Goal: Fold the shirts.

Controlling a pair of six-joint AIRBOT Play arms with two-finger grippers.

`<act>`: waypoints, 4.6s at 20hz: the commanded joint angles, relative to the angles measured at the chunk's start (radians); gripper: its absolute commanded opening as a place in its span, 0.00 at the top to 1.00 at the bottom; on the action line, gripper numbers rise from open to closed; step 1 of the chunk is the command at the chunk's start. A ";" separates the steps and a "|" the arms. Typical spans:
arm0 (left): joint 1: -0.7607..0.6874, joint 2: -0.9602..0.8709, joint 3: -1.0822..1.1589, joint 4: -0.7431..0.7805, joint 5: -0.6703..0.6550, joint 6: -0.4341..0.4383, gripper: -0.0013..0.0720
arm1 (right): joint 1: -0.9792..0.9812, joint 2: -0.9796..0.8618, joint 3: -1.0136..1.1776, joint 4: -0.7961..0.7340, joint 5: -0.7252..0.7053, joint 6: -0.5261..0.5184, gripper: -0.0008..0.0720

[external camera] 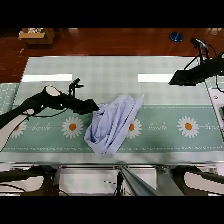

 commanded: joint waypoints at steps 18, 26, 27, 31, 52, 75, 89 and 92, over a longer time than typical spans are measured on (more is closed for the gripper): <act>0.049 0.007 0.001 -0.101 -0.061 0.040 0.96 | 0.109 -0.004 -0.443 0.379 -0.338 -0.059 0.30; 0.049 0.008 0.001 -0.101 -0.065 0.043 0.96 | 0.246 -0.061 -0.450 0.504 -0.592 -0.053 0.30; 0.049 0.008 0.001 -0.101 -0.065 0.043 0.96 | 0.253 -0.086 -0.450 0.525 -0.580 -0.054 0.31; 0.051 0.017 0.001 -0.101 -0.064 0.044 0.96 | 0.275 -0.109 -0.442 0.566 -0.552 -0.086 0.95; 0.576 0.817 0.571 0.126 -0.087 0.029 0.96 | -0.127 0.641 0.000 0.211 -0.441 0.021 0.95; 0.596 0.994 0.572 0.569 -0.698 -0.315 0.96 | -0.129 0.774 0.003 -0.221 0.179 0.152 0.95; 0.596 0.976 -0.103 0.465 -0.674 -0.301 0.96 | -0.016 0.534 -0.269 -0.235 0.339 0.143 0.95; 0.596 0.896 -0.182 0.377 -0.455 -0.246 0.96 | -0.016 0.349 -0.269 -0.148 0.164 0.143 0.95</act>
